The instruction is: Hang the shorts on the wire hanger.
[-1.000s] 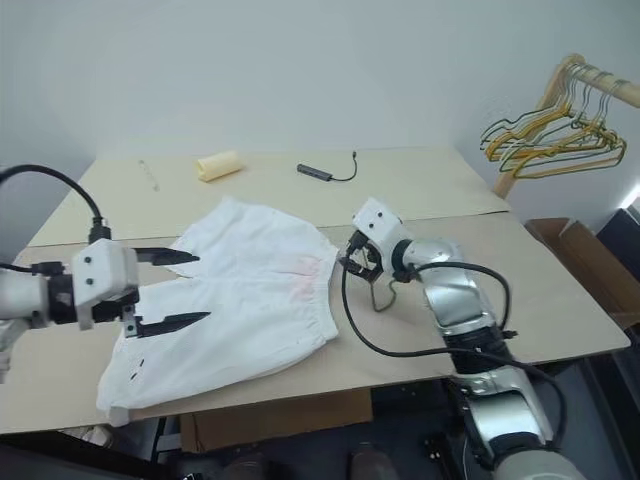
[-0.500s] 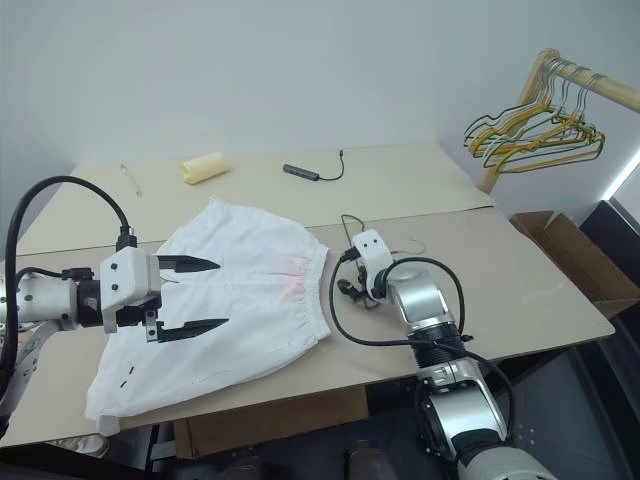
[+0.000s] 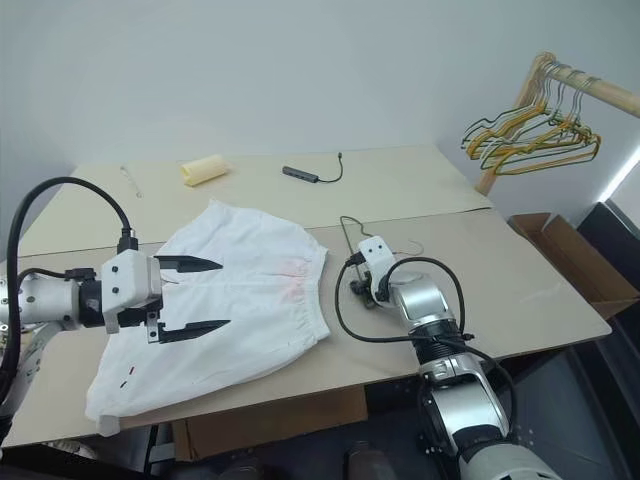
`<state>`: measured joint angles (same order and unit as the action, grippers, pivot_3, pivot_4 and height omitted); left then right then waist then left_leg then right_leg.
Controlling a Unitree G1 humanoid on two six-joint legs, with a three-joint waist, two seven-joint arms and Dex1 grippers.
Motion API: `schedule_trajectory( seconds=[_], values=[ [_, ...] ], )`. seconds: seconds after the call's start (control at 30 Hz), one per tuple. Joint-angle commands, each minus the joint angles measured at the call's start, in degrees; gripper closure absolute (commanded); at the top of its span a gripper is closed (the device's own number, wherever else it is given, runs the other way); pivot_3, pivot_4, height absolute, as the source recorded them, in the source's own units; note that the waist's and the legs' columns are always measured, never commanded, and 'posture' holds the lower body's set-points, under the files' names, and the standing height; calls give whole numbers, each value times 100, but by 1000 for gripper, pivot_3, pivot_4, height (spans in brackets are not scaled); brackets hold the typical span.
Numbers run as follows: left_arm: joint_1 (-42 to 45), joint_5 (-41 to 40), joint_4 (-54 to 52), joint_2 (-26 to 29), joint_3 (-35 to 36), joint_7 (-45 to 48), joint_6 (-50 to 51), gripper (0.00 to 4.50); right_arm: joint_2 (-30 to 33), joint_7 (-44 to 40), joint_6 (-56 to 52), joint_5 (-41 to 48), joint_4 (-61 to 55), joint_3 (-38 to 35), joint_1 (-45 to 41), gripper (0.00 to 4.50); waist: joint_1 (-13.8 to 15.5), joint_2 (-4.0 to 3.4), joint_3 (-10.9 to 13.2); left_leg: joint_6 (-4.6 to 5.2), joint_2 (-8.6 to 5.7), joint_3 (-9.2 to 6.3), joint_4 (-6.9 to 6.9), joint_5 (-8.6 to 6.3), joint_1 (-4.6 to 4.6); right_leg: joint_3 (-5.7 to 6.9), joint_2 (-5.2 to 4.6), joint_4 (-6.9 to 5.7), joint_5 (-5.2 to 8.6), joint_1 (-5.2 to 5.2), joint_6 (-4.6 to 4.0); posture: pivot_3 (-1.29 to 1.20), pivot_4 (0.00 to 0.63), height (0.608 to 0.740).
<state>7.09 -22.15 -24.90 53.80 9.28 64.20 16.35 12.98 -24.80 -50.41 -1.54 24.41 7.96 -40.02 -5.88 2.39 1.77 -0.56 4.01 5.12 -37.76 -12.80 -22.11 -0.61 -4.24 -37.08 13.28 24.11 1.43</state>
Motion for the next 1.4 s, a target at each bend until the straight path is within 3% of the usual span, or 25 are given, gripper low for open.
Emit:
schedule_trajectory(
  seconds=[0.03,0.13,0.17,0.4,0.6,0.83,1.0,1.1,1.4],
  values=[
    [128,-36,-34,-40,-9,-54,-112,0,6,85,-109,-120,398,169,85,3340,1,6,-10,0,0,-1,0,0,1,0,0,0,0,0,0,-53,0,740],
    [131,-5,-50,-92,-44,-132,-110,0,7,124,-91,-166,439,232,87,4347,5,18,-28,0,1,-1,0,0,3,1,0,0,0,-4,0,-55,0,740],
    [141,2,-45,-106,-57,-153,-108,0,-18,156,-100,-139,451,179,90,4469,6,20,-31,0,1,0,0,0,4,1,0,0,0,-4,1,-56,0,740],
    [417,66,97,-342,-216,-522,105,0,-62,550,76,-233,349,-14,119,4469,10,24,-37,0,0,-1,0,0,5,2,-1,0,0,-6,1,-66,0,740],
    [1307,-359,444,-1486,-163,-2034,1603,0,23,1256,622,-371,-621,-254,275,4469,28,25,-38,3,-9,-10,-3,2,-5,3,-8,7,-7,-9,15,-75,0,740],
    [2202,-2535,848,-3424,752,-3792,3410,0,369,855,900,-291,-2721,-115,545,4469,-118,-2,-19,22,-17,-30,-5,-10,-53,-3,-7,24,-27,23,-11,-121,0,740],
    [2446,-4157,1322,-4469,1571,-5170,3812,0,322,316,1460,203,-3987,-154,883,4469,-234,-2,-19,24,-17,-51,-5,-14,-45,-1,-6,28,-15,13,9,-127,0,740],
    [2487,-4746,1474,-4727,1792,-5750,3773,0,378,119,1862,271,-4354,-13,1079,4469,-264,-1,-18,24,-20,-58,-9,-14,-38,2,-9,27,-11,2,23,-119,0,740],
    [2544,-5085,1419,-4658,1686,-6384,3446,0,584,-54,2919,-202,-4529,745,1420,4469,-278,-1,-18,23,-30,-47,-9,-14,-27,-4,-6,30,-15,-6,19,-106,0,740]
  ],
)
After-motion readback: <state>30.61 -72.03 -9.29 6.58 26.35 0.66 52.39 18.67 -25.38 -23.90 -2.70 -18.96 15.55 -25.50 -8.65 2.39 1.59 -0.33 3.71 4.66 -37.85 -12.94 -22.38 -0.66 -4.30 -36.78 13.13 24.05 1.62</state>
